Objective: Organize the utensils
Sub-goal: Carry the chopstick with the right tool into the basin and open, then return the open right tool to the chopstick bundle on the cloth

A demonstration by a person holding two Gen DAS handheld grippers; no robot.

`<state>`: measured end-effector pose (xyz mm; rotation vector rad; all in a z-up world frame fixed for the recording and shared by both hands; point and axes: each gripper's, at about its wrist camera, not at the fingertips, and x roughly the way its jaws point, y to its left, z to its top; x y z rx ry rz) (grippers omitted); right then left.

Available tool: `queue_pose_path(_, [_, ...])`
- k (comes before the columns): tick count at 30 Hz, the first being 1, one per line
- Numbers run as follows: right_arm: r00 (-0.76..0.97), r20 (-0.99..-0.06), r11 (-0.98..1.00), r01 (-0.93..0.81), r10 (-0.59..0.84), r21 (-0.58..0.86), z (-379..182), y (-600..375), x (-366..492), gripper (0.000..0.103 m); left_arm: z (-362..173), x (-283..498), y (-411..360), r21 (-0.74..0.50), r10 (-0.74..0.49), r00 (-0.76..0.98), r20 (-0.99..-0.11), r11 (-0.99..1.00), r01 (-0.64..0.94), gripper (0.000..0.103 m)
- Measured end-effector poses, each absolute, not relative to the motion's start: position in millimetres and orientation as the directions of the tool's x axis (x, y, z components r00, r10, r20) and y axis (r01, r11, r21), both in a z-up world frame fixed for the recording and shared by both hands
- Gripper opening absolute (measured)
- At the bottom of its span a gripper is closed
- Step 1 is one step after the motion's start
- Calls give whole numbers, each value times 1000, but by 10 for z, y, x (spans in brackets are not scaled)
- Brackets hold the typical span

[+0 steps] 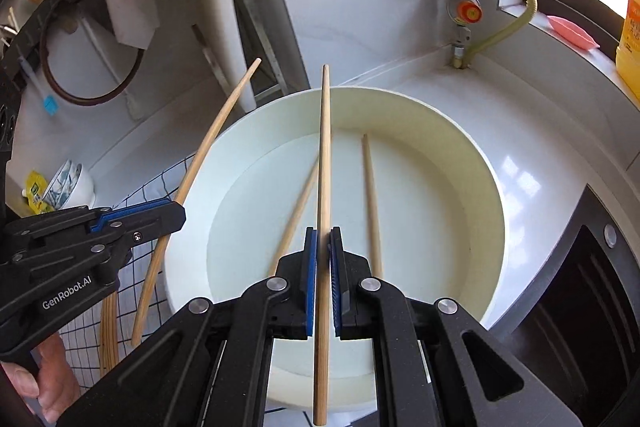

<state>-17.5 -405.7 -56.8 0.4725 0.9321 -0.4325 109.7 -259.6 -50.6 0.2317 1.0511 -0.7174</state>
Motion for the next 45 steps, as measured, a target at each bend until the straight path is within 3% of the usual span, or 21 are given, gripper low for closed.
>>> queue_pose_path(11, [477,-870,786,582,-121,210,-864,-4335,-159,7,-815,1254,-2987,-136,-376,249,-893,752,645,9])
queue_pose_path(16, [475,-868,777,598,-144,199,-850,-4341,-220,10,-771,1267,-2896,-121,-364,277,-889,772,624,35])
queue_pose_path(18, [476,-867,775,600,-148,197,-836,-4322,-252,10,-733,1274,-2835,-124,-367,288,-884,781,612,41])
queue_pose_path(45, [511,-852,863,476,-116,168,-441,-3263,-217,11,-251,913,-1603,-101,-348,412,-842,852,514,49])
